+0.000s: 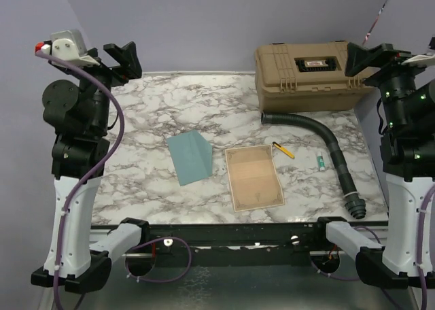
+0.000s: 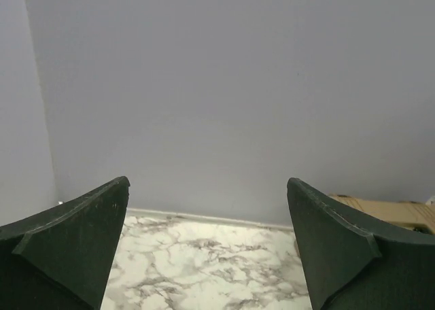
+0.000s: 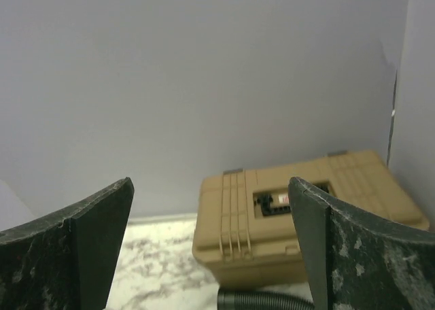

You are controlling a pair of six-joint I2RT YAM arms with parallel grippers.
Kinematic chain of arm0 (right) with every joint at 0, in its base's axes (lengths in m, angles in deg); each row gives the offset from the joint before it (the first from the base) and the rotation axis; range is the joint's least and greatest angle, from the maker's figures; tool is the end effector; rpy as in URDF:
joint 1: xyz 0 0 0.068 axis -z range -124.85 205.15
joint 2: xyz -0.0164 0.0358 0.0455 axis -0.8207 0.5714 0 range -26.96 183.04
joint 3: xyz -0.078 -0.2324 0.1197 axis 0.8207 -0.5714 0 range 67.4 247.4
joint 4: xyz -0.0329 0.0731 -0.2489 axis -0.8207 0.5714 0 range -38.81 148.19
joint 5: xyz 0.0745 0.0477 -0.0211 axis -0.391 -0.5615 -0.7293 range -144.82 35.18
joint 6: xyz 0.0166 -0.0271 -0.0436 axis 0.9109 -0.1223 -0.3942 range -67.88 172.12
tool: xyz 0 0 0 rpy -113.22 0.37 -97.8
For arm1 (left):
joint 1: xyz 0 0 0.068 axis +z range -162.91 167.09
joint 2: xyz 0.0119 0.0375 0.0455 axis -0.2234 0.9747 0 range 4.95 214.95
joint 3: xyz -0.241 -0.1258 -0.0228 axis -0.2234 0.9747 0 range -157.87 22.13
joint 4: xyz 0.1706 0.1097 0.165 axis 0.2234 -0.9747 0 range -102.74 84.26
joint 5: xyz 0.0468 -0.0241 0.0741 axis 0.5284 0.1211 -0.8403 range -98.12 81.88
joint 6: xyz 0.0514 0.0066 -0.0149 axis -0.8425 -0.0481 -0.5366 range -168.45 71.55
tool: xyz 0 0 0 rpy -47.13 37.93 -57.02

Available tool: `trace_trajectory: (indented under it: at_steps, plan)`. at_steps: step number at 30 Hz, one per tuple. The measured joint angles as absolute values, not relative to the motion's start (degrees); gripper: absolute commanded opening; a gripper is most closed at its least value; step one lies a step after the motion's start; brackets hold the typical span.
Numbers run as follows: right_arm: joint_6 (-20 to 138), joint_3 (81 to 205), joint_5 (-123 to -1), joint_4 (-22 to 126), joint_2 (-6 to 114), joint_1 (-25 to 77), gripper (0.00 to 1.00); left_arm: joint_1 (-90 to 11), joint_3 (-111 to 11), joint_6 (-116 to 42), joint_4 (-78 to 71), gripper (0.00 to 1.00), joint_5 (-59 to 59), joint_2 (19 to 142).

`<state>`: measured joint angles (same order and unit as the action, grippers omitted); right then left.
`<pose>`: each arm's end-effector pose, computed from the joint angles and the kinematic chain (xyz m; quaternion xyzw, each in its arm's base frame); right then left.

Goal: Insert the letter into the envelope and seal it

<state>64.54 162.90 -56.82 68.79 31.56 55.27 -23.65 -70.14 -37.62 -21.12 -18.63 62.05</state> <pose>0.1453 0.0010 0.5704 0.0490 0.5760 0.0975 0.8101 0.1435 -0.0206 0.5623 -0.0753 0.5726 -0.1007 0.8101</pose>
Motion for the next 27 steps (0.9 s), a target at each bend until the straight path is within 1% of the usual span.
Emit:
trace_trajectory:
  at_steps: [3, 6, 10, 12, 15, 20, 27]
  plan:
    - [66.57, 157.92, -57.22, 70.76, 31.32, 55.27, 1.0, -23.65, -68.3, -36.11, -20.77, 0.99, -16.83, 63.98]
    - [69.09, 149.81, -58.22, 72.31, 29.59, 55.27, 1.0, -23.65, -65.24, -34.71, -19.41, 0.99, -14.49, 64.54]
    - [72.56, 139.28, -60.56, 74.43, 27.36, 55.27, 1.0, -23.78, -56.13, -32.31, -13.6, 0.99, -10.28, 62.16]
    - [74.46, 134.2, -61.98, 75.28, 26.71, 55.27, 0.97, -23.78, -50.93, -31.11, -10.41, 0.99, -7.57, 60.54]
    - [77.02, 127.06, -64.15, 76.86, 26.6, 55.27, 0.93, -23.78, -46.47, -29.49, -7.28, 0.99, -3.85, 59.87]
    - [79.86, 117.09, -71.12, 79.26, 28.74, 55.27, 0.86, -23.78, -40.5, -24.9, -3.68, 0.99, 3.12, 60.65]
    - [83.78, 105.38, -78.44, 79.57, 34.66, 55.27, 0.85, -23.8, -29.51, -15.3, -2.28, 0.99, 11.08, 67.08]
